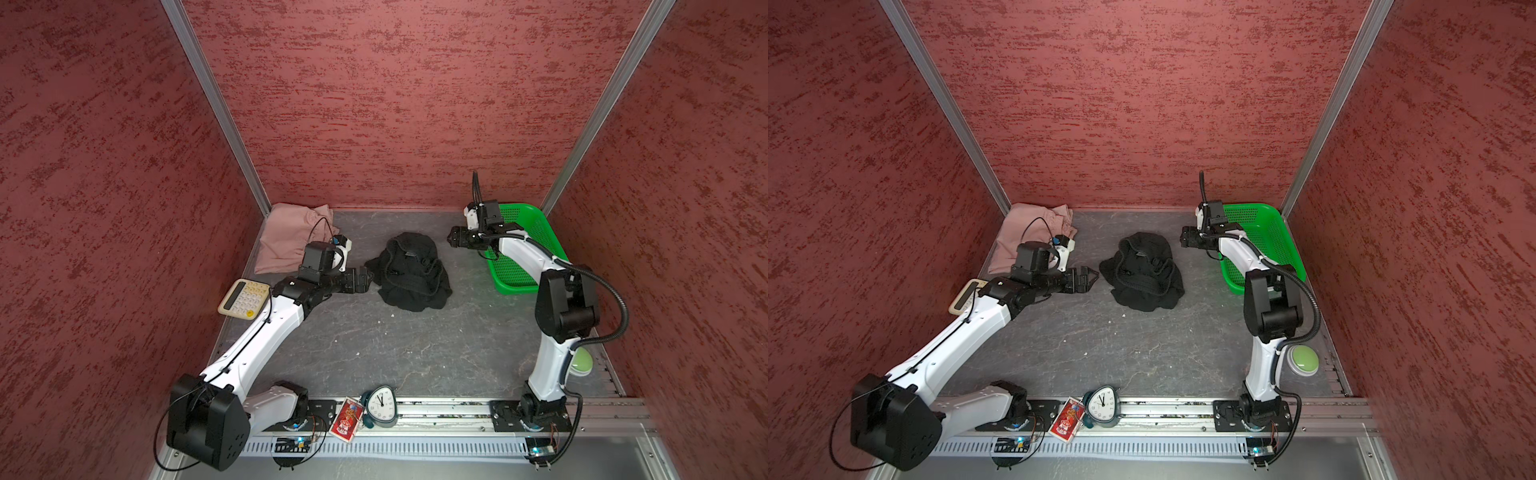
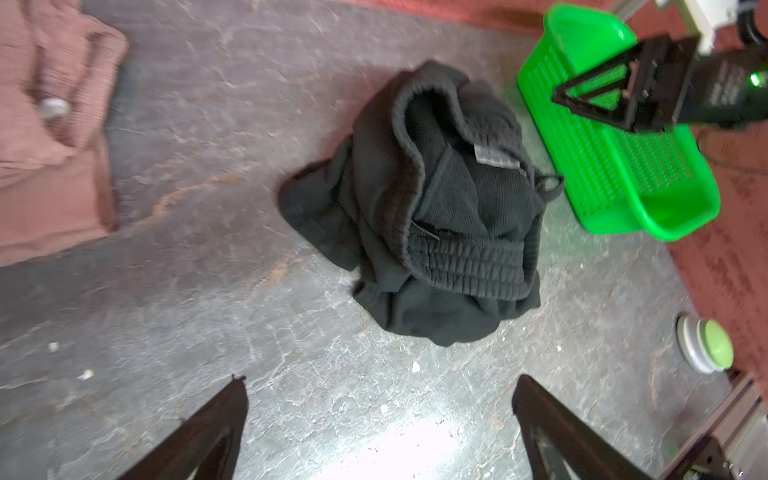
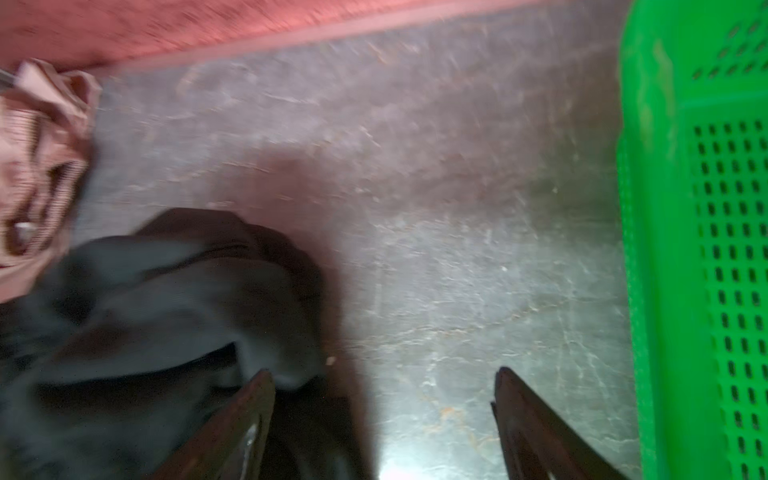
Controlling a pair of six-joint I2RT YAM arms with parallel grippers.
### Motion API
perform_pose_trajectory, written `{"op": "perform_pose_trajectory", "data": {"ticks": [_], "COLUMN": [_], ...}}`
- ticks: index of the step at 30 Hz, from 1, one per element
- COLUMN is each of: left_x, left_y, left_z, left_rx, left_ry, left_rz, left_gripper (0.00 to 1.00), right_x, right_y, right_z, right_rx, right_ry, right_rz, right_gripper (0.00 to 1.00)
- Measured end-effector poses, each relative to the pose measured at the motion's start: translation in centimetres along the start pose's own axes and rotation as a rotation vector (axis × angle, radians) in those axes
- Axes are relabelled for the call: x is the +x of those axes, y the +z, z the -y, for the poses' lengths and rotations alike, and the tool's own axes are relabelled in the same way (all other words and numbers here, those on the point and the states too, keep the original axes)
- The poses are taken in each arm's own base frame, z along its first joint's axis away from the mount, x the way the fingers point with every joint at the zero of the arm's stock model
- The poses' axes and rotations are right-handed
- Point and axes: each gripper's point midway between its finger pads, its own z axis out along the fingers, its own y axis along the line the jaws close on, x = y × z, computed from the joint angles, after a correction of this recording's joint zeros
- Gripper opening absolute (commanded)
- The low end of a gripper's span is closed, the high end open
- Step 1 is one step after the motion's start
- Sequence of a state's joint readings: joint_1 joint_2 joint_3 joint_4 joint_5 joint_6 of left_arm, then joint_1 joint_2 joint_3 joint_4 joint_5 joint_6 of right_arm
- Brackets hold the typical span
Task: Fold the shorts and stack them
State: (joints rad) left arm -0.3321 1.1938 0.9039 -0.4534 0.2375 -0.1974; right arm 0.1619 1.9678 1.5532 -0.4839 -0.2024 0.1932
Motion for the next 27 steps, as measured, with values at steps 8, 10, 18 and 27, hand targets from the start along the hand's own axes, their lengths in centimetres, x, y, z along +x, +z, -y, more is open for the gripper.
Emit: {"op": "perform_pose_trajectory", "data": {"ticks": [8,10,18,27], "left_x": [0.2,0.1,-1.9,-5.3], "left_y": [3.6,4.3,7.3,12.8], "left_z": [-0.3,0.1,0.9,0.7], "left_rx": [-0.015,-0.005,0.031,0.055], "left_ry": [0.038,0.061,0.129,0.183], "left_rz": [-0.042,-0.042,-0.028,0.0], "left_gripper": [0.99,0.99,0.99,0.92], "right_x": [0.0,-0.2,-1.2,-1.0], "right_y": [1.2,1.2,1.2,-2.1], "right_z": [3.1,3.7,5.6,3.3], "right_rx": [0.053,0.067,0.106,0.005], "right_ry": [0.014,0.012,-0.016,-0.039], "right_rz": [-0.02,-0.017,0.001,0.062], "right_gripper": [0.84,0.84,0.84,0.84]}}
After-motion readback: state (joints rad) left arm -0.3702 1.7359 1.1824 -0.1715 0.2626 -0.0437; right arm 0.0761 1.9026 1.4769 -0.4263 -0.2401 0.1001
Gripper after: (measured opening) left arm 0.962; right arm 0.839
